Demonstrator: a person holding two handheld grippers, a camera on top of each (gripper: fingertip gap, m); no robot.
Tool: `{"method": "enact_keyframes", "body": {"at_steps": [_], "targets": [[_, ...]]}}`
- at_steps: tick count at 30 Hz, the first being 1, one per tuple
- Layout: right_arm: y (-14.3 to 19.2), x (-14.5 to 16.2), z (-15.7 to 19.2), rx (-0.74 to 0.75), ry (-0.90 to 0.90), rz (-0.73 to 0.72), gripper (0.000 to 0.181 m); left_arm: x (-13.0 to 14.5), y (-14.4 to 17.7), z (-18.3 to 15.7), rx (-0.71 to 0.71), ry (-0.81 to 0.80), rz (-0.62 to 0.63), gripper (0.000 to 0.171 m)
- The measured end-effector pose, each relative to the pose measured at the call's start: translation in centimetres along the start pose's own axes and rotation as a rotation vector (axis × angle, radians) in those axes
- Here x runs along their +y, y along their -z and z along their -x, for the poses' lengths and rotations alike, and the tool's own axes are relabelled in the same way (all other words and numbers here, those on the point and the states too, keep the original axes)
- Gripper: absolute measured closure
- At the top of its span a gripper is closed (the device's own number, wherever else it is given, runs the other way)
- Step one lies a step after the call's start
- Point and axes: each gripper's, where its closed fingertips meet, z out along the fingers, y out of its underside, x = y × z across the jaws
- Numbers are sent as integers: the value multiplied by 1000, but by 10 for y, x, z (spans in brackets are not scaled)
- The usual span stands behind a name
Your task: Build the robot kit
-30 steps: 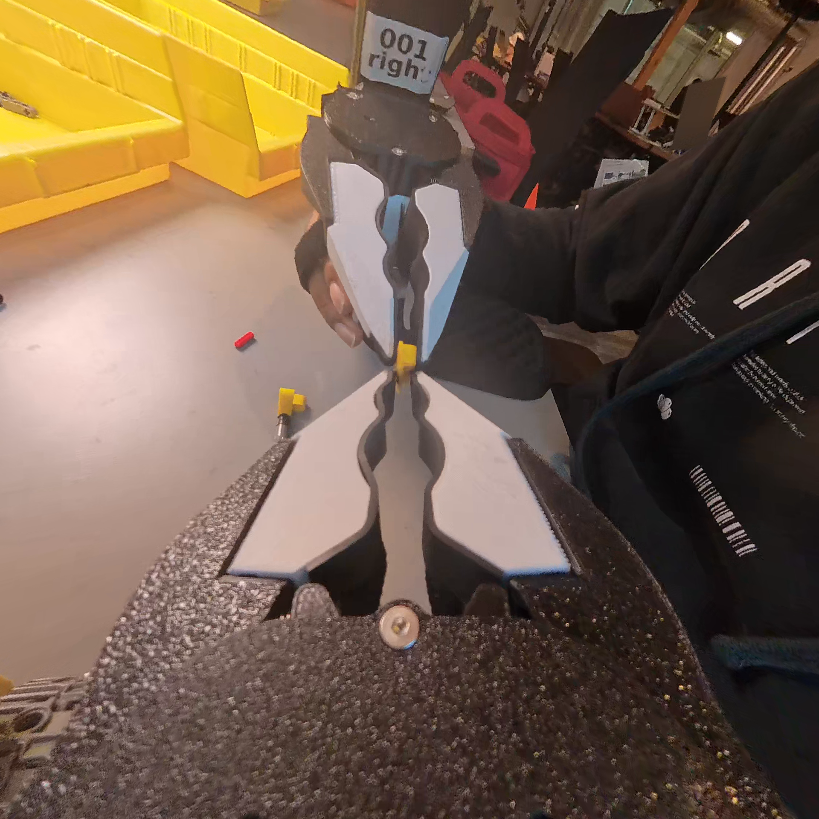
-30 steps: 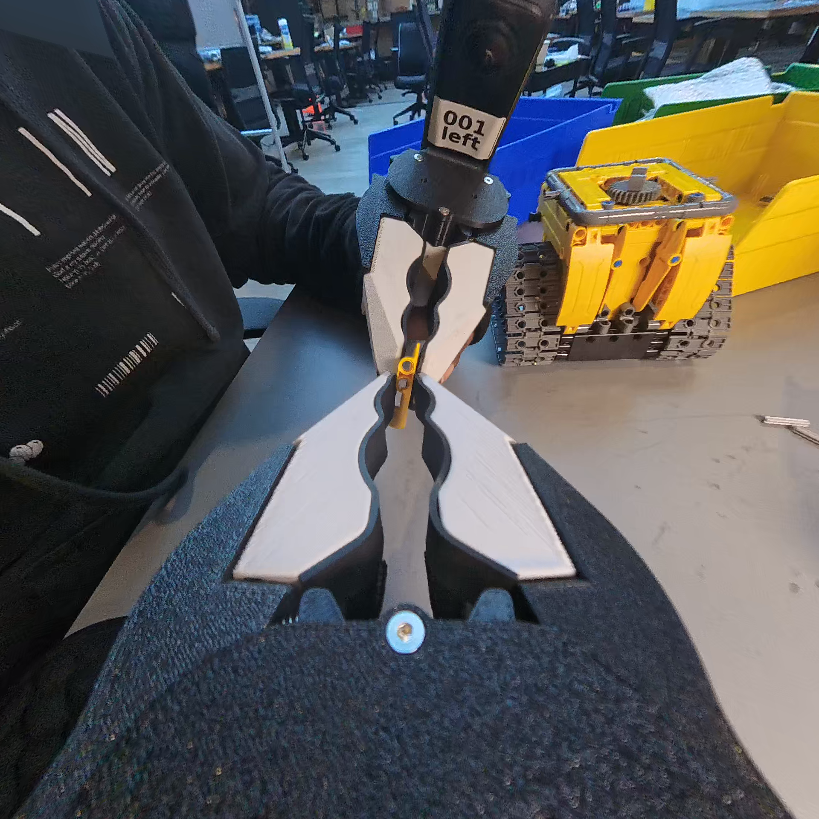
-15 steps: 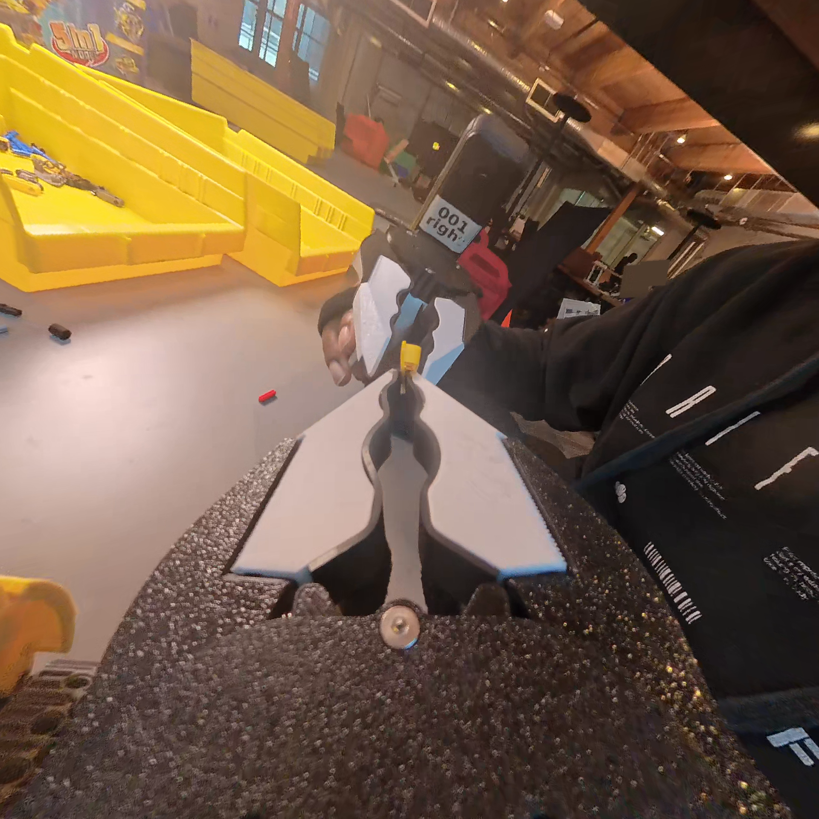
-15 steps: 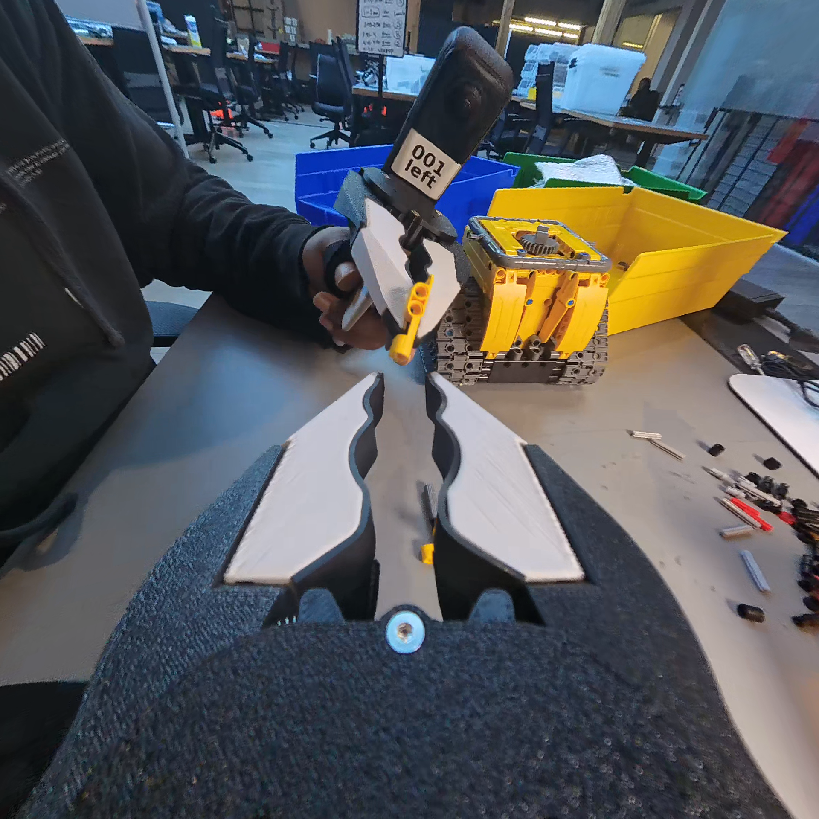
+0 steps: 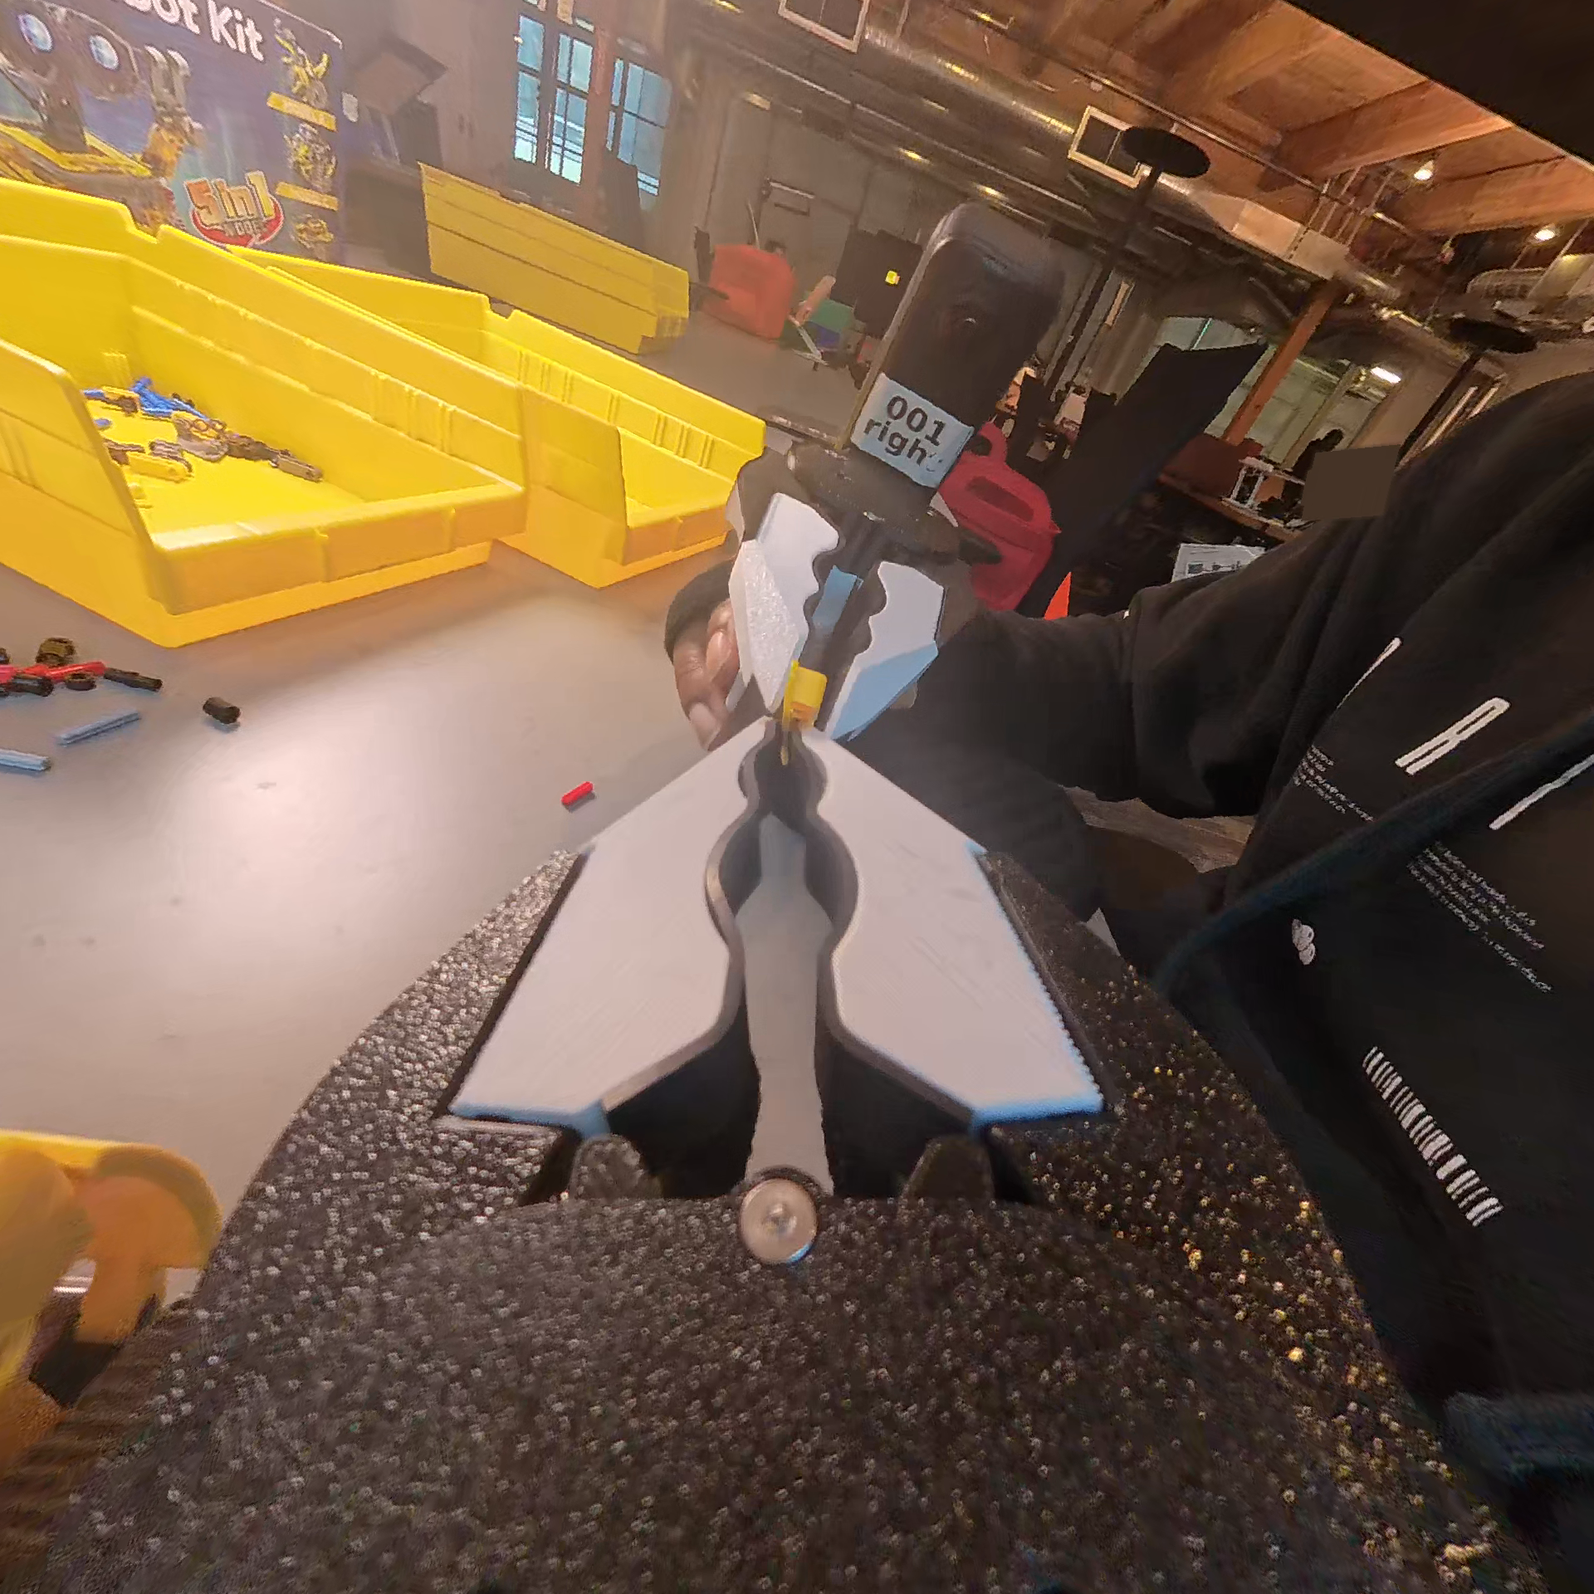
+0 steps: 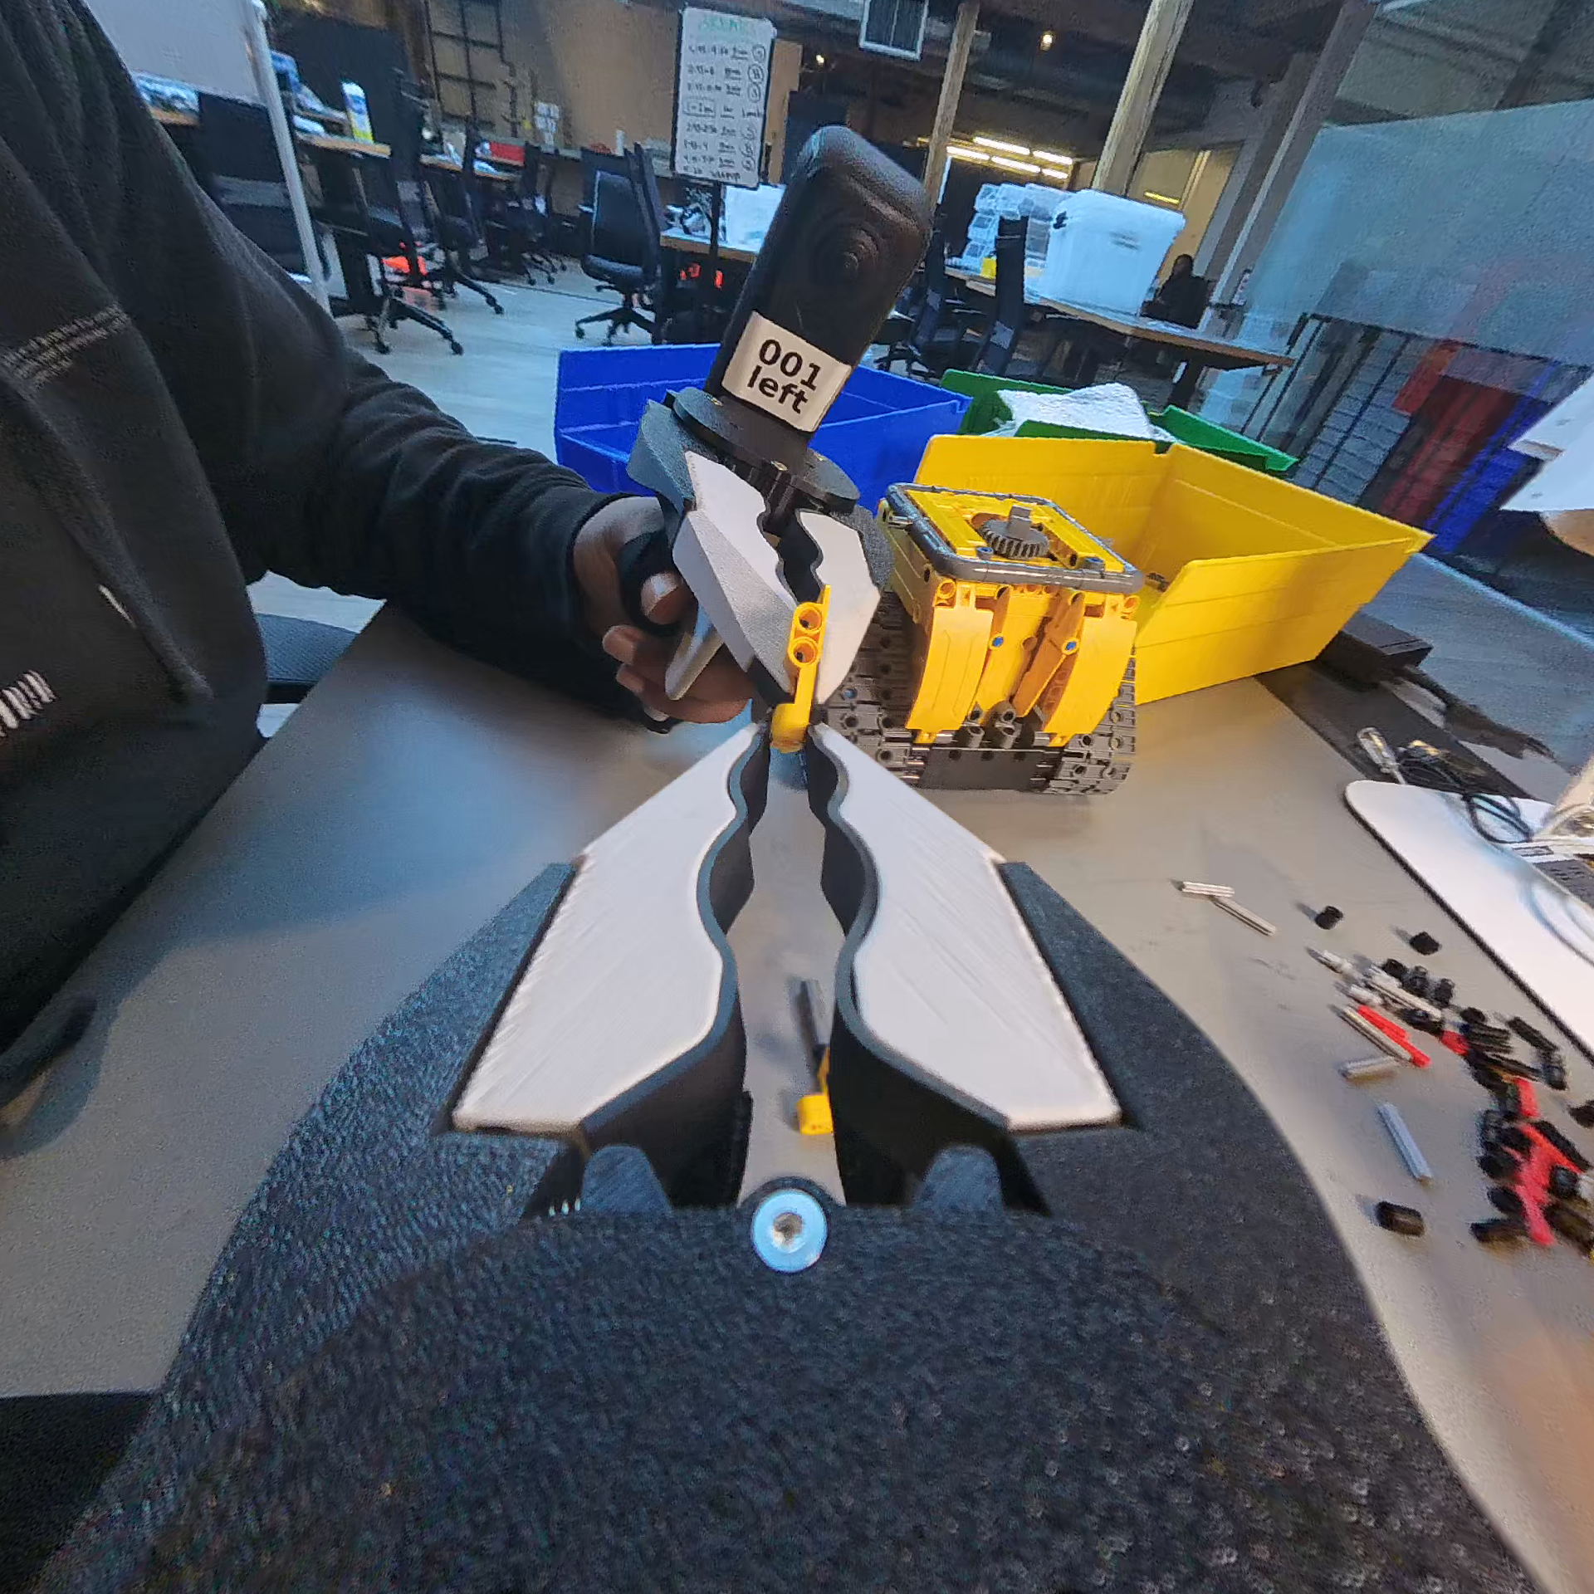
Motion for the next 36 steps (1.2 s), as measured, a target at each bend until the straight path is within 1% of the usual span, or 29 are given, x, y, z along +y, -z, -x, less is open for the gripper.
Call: {"method": "enact_keyframes", "body": {"at_steps": [2, 4, 7, 9, 11, 13, 14, 15, 16, 17, 20, 23, 24, 25, 27, 28, 29, 32, 36], "targets": [[0, 1, -2, 32, 44, 11, 173, 1, 0, 3, -15, 5, 3, 171], [1, 2, -7, 88, 126, 29, 174, 2, 1, 7, -35, 21, 11, 170], [8, 1, -22, 259, 383, 85, 174, -1, 4, 7, -1, 81, 7, 149], [11, 1, -28, 366, 603, 156, 174, -4, 7, 8, 12, 140, -18, 144], [10, 1, -29, 446, 845, 227, 174, -7, 8, 8, 34, 194, -40, 144], [6, 0, -24, 483, 1010, 261, 175, -8, 7, 8, 50, 230, -51, 146], [4, 0, -22, 491, 1050, 265, 175, -7, 6, 7, 52, 235, -49, 147], [3, 0, -20, 497, 1079, 264, 175, -6, 6, 7, 51, 232, -44, 151], [2, -1, -19, 500, 1100, 260, 175, -5, 6, 7, 44, 219, -38, 160], [1, -1, -19, 504, 1111, 262, 175, -5, 6, 7, 36, 204, -38, 162], [1, -3, -17, 505, 1108, 246, 175, -5, 8, 6, 26, 158, -29, 163], [2, -6, -16, 498, 1045, 202, 174, -6, 9, 4, 17, 79, -24, 164], [2, -7, -15, 478, 995, 184, 172, -7, 9, 3, 10, 39, -20, 164], [1, -6, -13, 439, 910, 164, 167, -7, 10, 2, 0, -11, -13, 164], [-2, -4, -6, 310, 659, 106, 160, -8, 11, 0, -33, -135, -8, 165], [-2, -4, -2, 258, 554, 80, 158, -8, 12, 0, -53, -193, 0, 165], [0, -8, -1, 237, 481, 43, 158, -7, 12, 0, -68, -244, 11, 165], [3, -14, 3, 162, 322, -12, 158, -3, 10, -9, -52, -348, 32, 165], [2, -11, 13, 70, 250, -7, 164, -1, 8, -20, -10, -413, 32, 165]]}}
